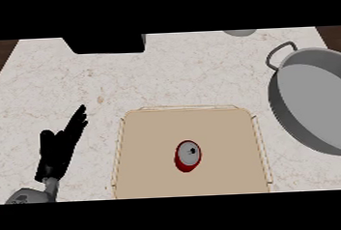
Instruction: Pick the can from the tray and place it in the pot
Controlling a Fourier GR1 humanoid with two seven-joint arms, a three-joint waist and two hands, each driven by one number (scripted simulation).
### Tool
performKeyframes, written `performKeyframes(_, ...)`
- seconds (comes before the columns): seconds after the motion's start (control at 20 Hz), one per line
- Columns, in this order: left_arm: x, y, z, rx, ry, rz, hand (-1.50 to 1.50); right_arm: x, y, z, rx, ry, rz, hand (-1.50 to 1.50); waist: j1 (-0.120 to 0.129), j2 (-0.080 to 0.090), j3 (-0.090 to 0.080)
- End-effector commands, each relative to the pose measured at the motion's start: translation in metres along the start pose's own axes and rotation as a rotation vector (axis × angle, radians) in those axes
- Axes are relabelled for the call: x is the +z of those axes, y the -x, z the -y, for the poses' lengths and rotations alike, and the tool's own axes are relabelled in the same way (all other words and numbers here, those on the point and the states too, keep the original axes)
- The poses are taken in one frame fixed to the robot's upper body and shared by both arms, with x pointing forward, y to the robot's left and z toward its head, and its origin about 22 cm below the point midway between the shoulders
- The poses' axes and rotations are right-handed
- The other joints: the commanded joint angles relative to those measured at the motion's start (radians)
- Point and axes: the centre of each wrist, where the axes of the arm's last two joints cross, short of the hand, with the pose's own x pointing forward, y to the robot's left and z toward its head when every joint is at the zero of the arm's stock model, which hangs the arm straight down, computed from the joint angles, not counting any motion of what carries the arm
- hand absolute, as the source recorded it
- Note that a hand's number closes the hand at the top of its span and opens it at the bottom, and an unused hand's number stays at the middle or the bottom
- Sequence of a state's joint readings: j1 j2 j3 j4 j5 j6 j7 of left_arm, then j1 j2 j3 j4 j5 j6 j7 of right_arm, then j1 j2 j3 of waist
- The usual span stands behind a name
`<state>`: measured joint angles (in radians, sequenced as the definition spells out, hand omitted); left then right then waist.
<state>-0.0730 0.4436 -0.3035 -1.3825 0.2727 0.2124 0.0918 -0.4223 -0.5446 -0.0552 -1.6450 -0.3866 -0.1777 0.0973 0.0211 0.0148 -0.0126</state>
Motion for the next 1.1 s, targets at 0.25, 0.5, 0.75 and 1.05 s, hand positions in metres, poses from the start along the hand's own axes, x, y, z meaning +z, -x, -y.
performKeyframes(0.25, -0.008, -0.015, 0.029, -0.006, 0.178, 0.065, 0.0, 0.084, 0.074, -0.142, 0.05, -0.51, -0.413, 1.5, 0.014, -0.009, 0.008)
performKeyframes(0.5, -0.007, -0.01, 0.033, 0.071, 0.159, 0.0, 0.0, 0.102, 0.059, -0.146, 0.217, -0.012, 0.045, -1.5, -0.064, -0.031, 0.013)
performKeyframes(0.75, -0.002, -0.003, 0.033, 0.05, 0.183, 0.012, 0.0, 0.164, 0.038, -0.191, 0.142, 0.034, 0.175, -1.5, -0.036, -0.022, 0.012)
performKeyframes(1.05, -0.006, 0.001, 0.025, 0.087, 0.203, 0.0, 0.0, 0.163, 0.004, -0.18, 0.331, -0.171, -0.154, -1.5, -0.042, -0.024, 0.007)
